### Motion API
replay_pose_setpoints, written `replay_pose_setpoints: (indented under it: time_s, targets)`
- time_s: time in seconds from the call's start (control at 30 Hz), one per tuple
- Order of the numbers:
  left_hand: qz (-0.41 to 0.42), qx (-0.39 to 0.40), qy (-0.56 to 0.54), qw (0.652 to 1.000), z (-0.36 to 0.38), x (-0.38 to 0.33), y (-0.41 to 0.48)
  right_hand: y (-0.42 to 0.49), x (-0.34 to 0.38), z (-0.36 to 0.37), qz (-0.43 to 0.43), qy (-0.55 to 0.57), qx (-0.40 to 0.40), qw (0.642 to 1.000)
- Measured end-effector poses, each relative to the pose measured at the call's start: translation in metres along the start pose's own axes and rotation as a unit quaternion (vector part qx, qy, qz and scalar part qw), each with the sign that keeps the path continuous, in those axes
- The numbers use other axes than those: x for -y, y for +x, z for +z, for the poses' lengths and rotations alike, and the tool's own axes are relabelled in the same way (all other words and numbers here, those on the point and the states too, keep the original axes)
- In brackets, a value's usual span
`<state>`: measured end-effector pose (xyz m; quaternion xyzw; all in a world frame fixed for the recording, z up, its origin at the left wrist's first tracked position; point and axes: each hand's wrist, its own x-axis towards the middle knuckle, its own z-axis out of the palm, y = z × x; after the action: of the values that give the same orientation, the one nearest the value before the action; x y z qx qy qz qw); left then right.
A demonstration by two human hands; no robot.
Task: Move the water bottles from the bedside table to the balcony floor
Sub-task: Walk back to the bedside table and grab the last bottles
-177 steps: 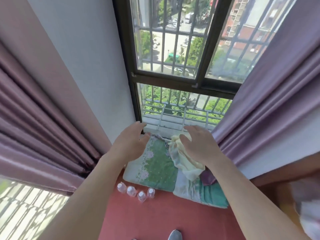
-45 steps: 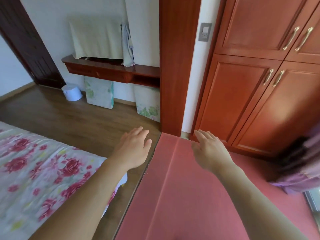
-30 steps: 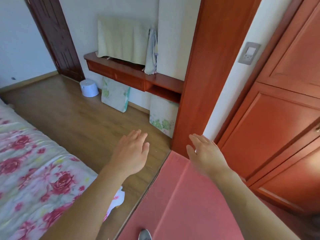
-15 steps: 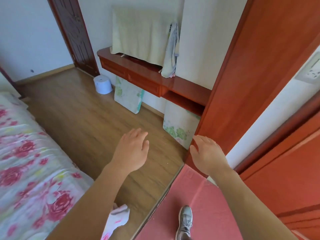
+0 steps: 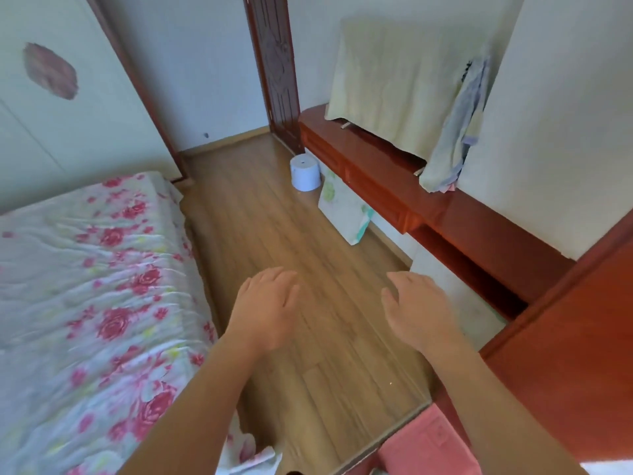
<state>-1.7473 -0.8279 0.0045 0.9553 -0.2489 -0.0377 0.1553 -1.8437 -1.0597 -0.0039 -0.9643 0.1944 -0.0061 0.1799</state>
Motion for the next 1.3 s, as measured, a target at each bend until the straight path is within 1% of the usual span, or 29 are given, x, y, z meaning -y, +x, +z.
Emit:
replay_pose_setpoints:
  time_s: [0.13, 0.23, 0.33, 0.43, 0.63, 0.73, 0.8, 1.0, 1.2, 1.3]
  targets:
    - [-0.080, -0.021, -0.037, 0.996, -0.013, 0.012, 0.018, 0.051, 0.020, 0.002, -0.058, 0.028, -0.009, 0.998]
    - [-0.122, -0.034, -0.034, 0.991, -0.019, 0.031, 0.036, 0.090, 0.036, 0.014, -0.087, 0.026, 0.018, 0.996]
    - [-0.149, -0.038, -0.022, 0.988, -0.017, 0.059, 0.057, 0.128, 0.059, 0.027, -0.123, -0.003, 0.038, 0.992]
    - [-0.146, -0.061, -0.010, 0.987, -0.014, 0.095, 0.088, 0.170, 0.089, 0.039, -0.163, -0.043, 0.037, 0.985]
    - [-0.172, -0.077, -0.045, 0.981, -0.017, 0.168, 0.172, 0.258, 0.145, 0.057, -0.189, -0.081, 0.042, 0.978]
    - [-0.173, -0.059, -0.041, 0.982, -0.020, 0.197, 0.215, 0.302, 0.166, 0.063, -0.184, -0.070, 0.039, 0.980]
    - [-0.169, -0.056, -0.033, 0.984, -0.025, 0.205, 0.233, 0.320, 0.174, 0.063, -0.185, -0.066, 0.030, 0.980]
    - [-0.161, -0.055, -0.010, 0.985, -0.039, 0.247, 0.312, 0.410, 0.206, 0.082, -0.187, -0.046, 0.039, 0.981]
    - [-0.196, -0.055, 0.017, 0.979, -0.042, 0.280, 0.400, 0.518, 0.235, 0.105, -0.213, 0.000, 0.045, 0.976]
    - [-0.218, -0.057, 0.031, 0.974, -0.050, 0.296, 0.452, 0.579, 0.254, 0.105, -0.243, -0.006, 0.058, 0.968]
